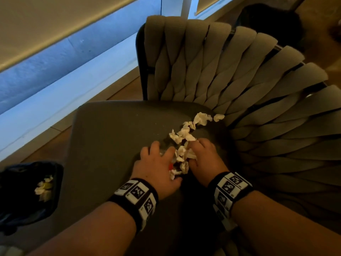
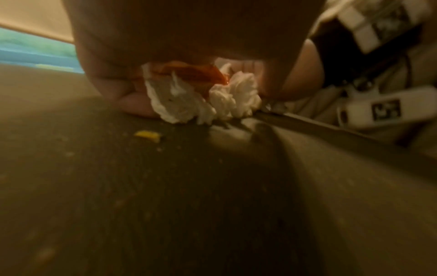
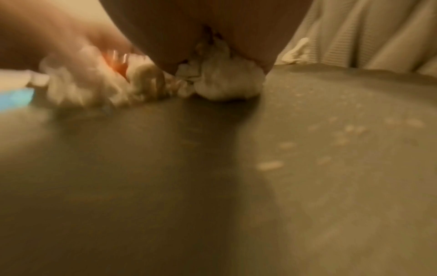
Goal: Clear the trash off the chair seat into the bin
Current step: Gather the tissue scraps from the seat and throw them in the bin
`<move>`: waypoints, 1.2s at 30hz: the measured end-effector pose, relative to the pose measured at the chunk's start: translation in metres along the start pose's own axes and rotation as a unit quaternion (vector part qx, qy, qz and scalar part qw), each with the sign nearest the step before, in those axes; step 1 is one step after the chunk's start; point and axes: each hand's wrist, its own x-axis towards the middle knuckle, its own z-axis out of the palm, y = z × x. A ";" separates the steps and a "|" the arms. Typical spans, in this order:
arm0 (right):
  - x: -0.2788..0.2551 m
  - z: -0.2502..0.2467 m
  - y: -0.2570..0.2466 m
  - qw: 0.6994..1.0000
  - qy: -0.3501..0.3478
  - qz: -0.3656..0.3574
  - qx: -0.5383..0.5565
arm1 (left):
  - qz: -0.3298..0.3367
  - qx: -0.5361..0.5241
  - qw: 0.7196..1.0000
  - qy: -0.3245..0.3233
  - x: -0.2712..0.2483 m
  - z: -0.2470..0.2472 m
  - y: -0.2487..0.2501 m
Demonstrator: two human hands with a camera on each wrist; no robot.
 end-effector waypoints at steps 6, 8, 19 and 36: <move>-0.028 -0.001 -0.009 0.979 0.052 0.097 0.172 | 0.035 -0.059 0.998 0.009 -0.004 0.003 -0.011; -0.036 -0.003 -0.019 0.942 0.080 0.160 0.282 | 0.030 -0.129 0.991 0.023 -0.007 0.000 -0.021; -0.046 -0.003 -0.091 0.851 0.113 0.154 0.488 | -0.135 -0.594 0.755 0.241 -0.058 -0.042 -0.110; -0.055 0.073 -0.211 0.870 -0.153 0.144 0.447 | -0.491 -0.656 0.493 0.292 -0.106 0.062 -0.422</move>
